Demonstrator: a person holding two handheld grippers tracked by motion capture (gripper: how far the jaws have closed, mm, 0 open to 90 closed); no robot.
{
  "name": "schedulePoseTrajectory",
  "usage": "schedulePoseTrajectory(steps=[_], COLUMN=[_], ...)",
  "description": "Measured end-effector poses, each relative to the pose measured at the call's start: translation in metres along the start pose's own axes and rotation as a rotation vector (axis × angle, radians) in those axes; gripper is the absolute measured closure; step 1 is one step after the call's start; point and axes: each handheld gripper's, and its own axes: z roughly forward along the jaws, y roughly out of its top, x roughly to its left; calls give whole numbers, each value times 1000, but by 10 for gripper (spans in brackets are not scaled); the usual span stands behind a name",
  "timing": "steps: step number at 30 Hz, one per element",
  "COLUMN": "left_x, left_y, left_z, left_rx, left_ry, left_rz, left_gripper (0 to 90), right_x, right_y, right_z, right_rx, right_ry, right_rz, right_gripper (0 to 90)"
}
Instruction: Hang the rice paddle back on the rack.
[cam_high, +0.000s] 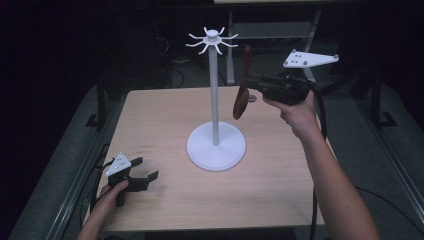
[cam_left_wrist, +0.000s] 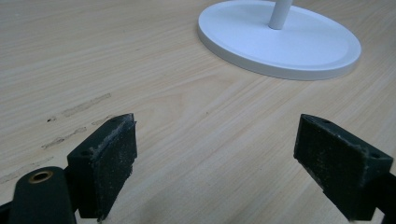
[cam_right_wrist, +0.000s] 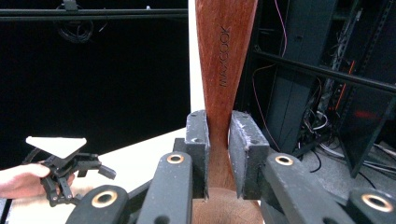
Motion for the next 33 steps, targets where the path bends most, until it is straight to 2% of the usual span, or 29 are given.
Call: schedulePoseTrajectory(steps=[7, 33], left_x=[0, 0], left_y=[0, 0], left_z=[0, -1], left_rx=[-2, 2], left_ry=[-2, -2], left_rz=[-1, 6], left_gripper=[129, 129], right_x=[1, 1], right_y=[12, 19], right_z=[5, 27], right_rx=[-3, 25], right_ry=[2, 15], right_rz=[-15, -22], right_gripper=[777, 777])
